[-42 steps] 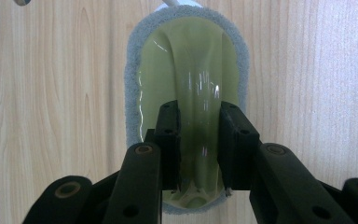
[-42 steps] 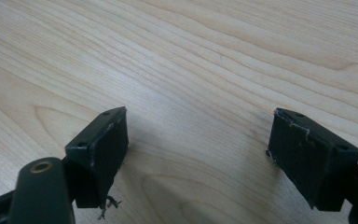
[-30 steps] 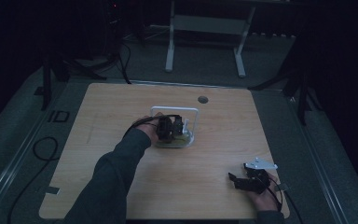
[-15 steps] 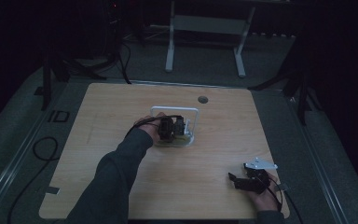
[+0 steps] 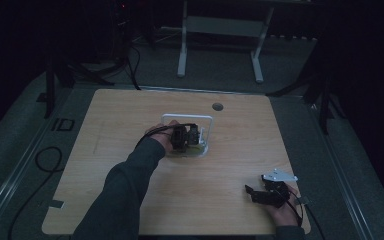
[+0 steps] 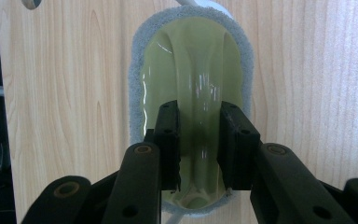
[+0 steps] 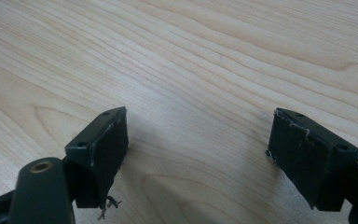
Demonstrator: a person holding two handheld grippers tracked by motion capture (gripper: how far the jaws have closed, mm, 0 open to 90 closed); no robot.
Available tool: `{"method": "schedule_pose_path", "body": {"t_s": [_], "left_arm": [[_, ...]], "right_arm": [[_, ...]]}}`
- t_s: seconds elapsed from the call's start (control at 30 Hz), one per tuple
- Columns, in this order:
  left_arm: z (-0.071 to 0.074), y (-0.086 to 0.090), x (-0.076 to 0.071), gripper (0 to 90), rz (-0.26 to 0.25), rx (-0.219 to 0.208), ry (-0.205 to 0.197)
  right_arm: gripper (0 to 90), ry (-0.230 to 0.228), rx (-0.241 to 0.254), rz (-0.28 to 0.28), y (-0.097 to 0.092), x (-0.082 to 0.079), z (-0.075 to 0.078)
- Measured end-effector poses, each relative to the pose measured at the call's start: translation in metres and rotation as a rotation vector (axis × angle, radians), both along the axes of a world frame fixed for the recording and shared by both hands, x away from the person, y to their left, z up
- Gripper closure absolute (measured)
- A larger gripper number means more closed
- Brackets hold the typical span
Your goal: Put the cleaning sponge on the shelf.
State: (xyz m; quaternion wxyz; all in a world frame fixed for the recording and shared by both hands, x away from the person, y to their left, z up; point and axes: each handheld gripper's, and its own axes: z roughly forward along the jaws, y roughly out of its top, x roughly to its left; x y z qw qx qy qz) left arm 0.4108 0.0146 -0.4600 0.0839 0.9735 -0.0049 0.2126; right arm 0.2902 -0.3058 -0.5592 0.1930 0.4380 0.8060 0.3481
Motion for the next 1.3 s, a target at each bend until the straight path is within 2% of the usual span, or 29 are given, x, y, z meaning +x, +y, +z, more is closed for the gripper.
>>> {"method": "schedule_pose_path", "body": {"t_s": [0.47, 0.67, 0.93, 1.07, 1.2, 1.3], "left_arm": [[-0.005, -0.002, 0.002, 70.6, 0.023, 0.028, -0.049], [-0.006, -0.001, 0.003, 62.7, 0.021, 0.033, -0.068], [-0.002, 0.001, 0.002, 59.0, 0.034, 0.011, -0.082], [0.0, 0.002, 0.0, 57.2, 0.042, -0.003, -0.077], [0.004, 0.003, -0.002, 55.4, 0.056, -0.04, -0.065], [0.008, 0.005, -0.003, 54.5, 0.058, -0.052, -0.064]], "right_arm": [[19.3, 0.0, 0.0, 0.0, 0.0, 0.0, 0.0], [19.3, 0.0, 0.0, 0.0, 0.0, 0.0, 0.0], [19.3, 0.0, 0.0, 0.0, 0.0, 0.0, 0.0], [19.3, 0.0, 0.0, 0.0, 0.0, 0.0, 0.0], [19.3, 0.0, 0.0, 0.0, 0.0, 0.0, 0.0], [19.3, 0.0, 0.0, 0.0, 0.0, 0.0, 0.0]]}}
